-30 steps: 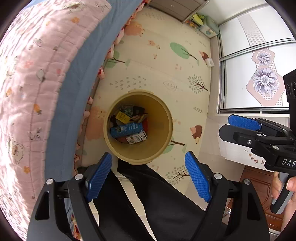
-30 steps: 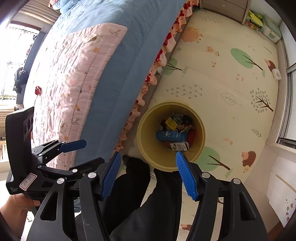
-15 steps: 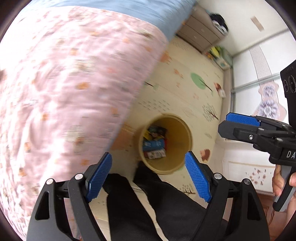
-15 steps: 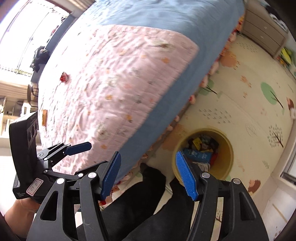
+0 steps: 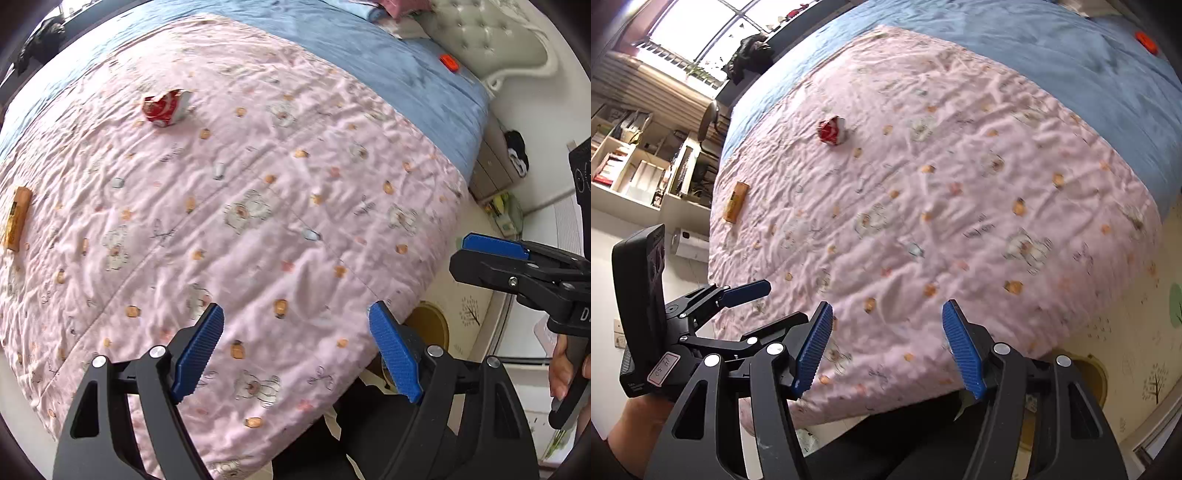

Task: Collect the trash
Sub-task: 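Move both tools back over the quilt toward the red candy wrapper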

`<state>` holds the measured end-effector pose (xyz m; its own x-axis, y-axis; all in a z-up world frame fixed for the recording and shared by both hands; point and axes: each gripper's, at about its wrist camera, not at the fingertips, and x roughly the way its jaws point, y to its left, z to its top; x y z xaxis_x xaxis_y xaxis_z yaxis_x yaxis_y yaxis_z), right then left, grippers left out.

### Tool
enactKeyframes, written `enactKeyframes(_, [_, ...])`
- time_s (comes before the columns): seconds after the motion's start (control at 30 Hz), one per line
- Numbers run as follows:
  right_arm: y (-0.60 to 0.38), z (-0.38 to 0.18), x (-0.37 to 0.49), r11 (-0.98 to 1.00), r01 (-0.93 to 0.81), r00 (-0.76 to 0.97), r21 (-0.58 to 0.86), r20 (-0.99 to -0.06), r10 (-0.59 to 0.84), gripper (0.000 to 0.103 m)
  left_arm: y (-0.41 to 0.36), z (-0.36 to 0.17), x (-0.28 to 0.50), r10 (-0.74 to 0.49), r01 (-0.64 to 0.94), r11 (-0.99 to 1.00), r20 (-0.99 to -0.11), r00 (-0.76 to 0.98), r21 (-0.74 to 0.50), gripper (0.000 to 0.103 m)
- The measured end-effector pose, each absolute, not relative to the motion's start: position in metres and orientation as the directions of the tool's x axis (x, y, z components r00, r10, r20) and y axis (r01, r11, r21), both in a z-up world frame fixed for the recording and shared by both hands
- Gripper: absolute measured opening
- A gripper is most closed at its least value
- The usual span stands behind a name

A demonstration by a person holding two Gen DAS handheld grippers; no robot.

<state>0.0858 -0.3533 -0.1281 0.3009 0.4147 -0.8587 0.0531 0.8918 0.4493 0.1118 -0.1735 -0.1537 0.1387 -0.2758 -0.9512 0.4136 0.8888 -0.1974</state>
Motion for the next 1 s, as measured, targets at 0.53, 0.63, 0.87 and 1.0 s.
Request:
enactKeyframes(0.53, [-0.241, -0.116, 0.279, 0.869, -0.214, 0.248, 0.446, -0.836, 0.490, 0.061, -0.053, -0.140, 0.249, -0.217, 0.116, 0.975, -0.935, 0.280, -0.192, 0.081])
enactKeyframes(0.63, [-0.231, -0.126, 0.316, 0.865, -0.239, 0.228, 0.441, -0.840, 0.492, 0.061, -0.044, -0.149, 0.278, -0.205, 0.082, 0.978, -0.937, 0.282, -0.190, 0.081])
enactKeyframes(0.87, [-0.222, -0.176, 0.388, 0.873, -0.252, 0.167, 0.417, -0.870, 0.464, 0.061, -0.028, -0.190, 0.342, -0.213, 0.009, 0.976, -0.939, 0.269, -0.219, 0.081])
enactKeyframes(1.0, [-0.214, -0.208, 0.417, 0.884, -0.264, 0.140, 0.385, -0.892, 0.431, 0.061, -0.022, -0.215, 0.368, -0.199, -0.020, 0.977, -0.948, 0.248, -0.210, 0.081])
